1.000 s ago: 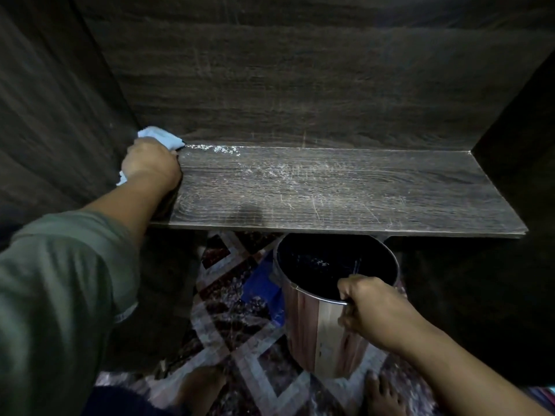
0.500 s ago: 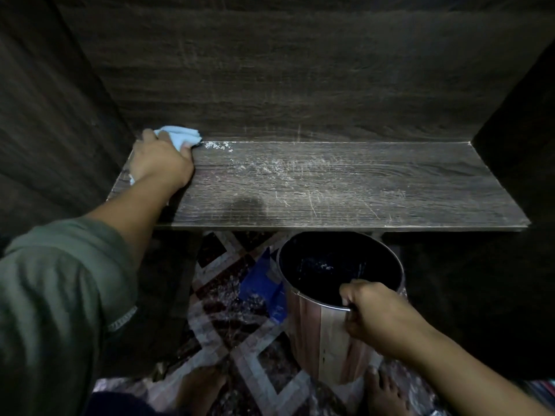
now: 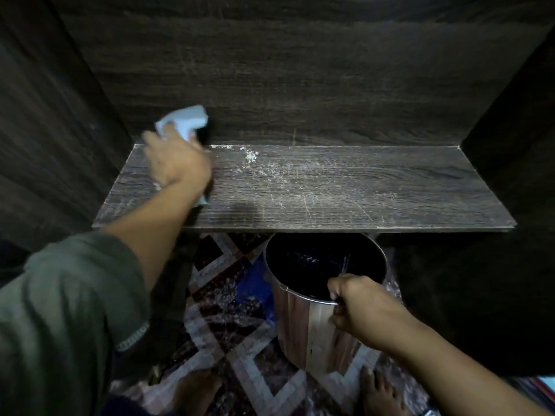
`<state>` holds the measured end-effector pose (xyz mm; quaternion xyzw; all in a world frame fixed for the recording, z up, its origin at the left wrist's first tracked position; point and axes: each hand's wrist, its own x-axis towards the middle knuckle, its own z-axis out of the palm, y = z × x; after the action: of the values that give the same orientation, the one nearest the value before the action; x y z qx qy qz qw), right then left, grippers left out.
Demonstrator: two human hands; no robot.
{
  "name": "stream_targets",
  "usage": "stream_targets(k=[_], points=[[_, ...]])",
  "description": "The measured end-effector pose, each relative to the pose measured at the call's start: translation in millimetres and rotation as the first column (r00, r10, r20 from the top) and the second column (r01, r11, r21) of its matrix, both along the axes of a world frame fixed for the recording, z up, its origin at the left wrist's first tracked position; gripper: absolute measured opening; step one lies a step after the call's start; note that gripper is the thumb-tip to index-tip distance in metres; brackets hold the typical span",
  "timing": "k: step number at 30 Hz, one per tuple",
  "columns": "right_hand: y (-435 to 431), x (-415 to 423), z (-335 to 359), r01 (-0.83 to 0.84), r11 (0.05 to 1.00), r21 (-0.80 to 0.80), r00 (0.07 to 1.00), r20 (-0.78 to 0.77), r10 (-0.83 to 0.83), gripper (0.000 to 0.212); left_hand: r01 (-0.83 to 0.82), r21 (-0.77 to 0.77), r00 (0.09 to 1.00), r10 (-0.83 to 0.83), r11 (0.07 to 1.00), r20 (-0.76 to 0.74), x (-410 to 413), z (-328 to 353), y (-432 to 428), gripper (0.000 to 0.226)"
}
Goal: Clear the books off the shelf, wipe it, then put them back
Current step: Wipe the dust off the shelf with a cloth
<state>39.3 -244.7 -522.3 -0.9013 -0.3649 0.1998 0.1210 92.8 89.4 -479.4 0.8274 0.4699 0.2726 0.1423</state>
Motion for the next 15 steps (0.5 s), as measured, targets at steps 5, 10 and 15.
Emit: stream_targets(k=[5,10,15], points=[[-8.6,-0.5,0.7,-0.002,0.999,-0.035,1.000,-0.002,0.002,0.039,-0.034,0.029,0.970,0.040,0.999,-0.238,-27.9,-10.5,62.2,0.056],[-10.7,-2.1,1.0,0.010,0.998,-0.058,1.000,-0.011,-0.010,0.041,0.155,0.010,0.956,-0.147,0.988,-0.254,-18.1,-22.0,57.3,0.063],[-8.8,-3.6,2.9,0.010,0.998,-0.062,1.000,-0.014,-0.011,0.030,0.278,0.048,0.937,-0.260,0.959,-0.232,8.4,-27.6,13.7,0.057]])
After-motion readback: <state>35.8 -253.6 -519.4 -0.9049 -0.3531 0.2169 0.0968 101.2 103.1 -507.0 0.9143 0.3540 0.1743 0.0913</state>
